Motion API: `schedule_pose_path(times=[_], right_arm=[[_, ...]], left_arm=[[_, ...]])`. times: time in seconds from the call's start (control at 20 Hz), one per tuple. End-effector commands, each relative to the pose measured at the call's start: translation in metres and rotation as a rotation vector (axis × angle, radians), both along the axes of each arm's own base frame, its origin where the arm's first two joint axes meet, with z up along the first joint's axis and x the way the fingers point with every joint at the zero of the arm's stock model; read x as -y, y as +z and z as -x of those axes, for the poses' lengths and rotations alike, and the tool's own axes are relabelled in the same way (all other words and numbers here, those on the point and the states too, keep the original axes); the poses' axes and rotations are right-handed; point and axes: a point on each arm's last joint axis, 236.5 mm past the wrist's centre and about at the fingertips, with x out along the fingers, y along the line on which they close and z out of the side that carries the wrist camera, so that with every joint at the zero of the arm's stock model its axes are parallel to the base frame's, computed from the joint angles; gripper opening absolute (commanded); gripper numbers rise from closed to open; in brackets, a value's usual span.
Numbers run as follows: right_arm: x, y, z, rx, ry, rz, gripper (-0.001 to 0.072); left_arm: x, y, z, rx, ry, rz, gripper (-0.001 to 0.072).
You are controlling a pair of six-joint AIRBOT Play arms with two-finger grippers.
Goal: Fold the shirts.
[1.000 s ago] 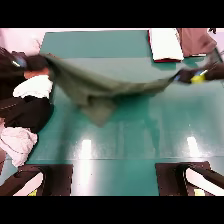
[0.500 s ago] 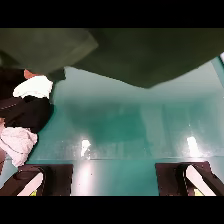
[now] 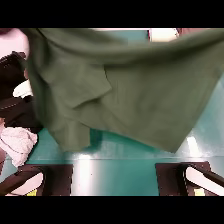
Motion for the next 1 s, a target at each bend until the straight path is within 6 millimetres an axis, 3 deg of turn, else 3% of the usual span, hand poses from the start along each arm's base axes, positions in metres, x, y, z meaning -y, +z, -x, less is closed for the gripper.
schedule_pose_path(times=[0.0,0.1,0.15,0.2,0.25,0.3,0.35,0.45,0.5,0.65,0.95], right_arm=[[-0.007,-0.14,-0.032,-0.383,0.028,0.055,0.0012],[-0.015,-0.189,-0.054,-0.468,0.05,0.038,0.0013],[-0.018,-0.204,-0.066,-0.481,0.053,0.023,0.0052],[-0.021,-0.213,-0.079,-0.481,0.05,-0.007,0.0316],[-0.023,-0.215,-0.088,-0.481,0.047,-0.041,0.0438],[-0.026,-0.211,-0.095,-0.476,0.059,-0.081,0.0436],[-0.027,-0.205,-0.097,-0.473,0.069,-0.107,0.0432],[-0.019,-0.2,-0.088,-0.486,0.083,-0.106,0.043],[-0.015,-0.2,-0.077,-0.504,0.092,-0.102,0.043],[-0.011,-0.207,-0.045,-0.547,0.09,-0.118,0.043],[-0.019,-0.226,0.003,-0.551,0.068,-0.127,0.043]], left_arm=[[0.023,-0.157,-0.016,-0.407,-0.091,-0.017,0.0029],[0.028,-0.228,-0.032,-0.535,-0.068,-0.013,0.0029],[0.028,-0.248,-0.044,-0.566,-0.043,-0.001,0.003],[0.022,-0.261,-0.06,-0.579,0.005,0.022,0.0138],[0.013,-0.263,-0.075,-0.584,0.06,0.06,0.047],[-0.001,-0.259,-0.09,-0.571,0.109,0.091,0.0599],[-0.016,-0.25,-0.098,-0.547,0.132,0.096,0.06],[-0.047,-0.241,-0.088,-0.561,0.1,0.065,0.06],[-0.061,-0.249,-0.071,-0.622,0.07,0.031,0.0599],[-0.1,-0.298,-0.02,-0.824,0.074,-0.153,0.06],[-0.093,-0.369,0.04,-1.028,0.077,-0.135,0.06]])
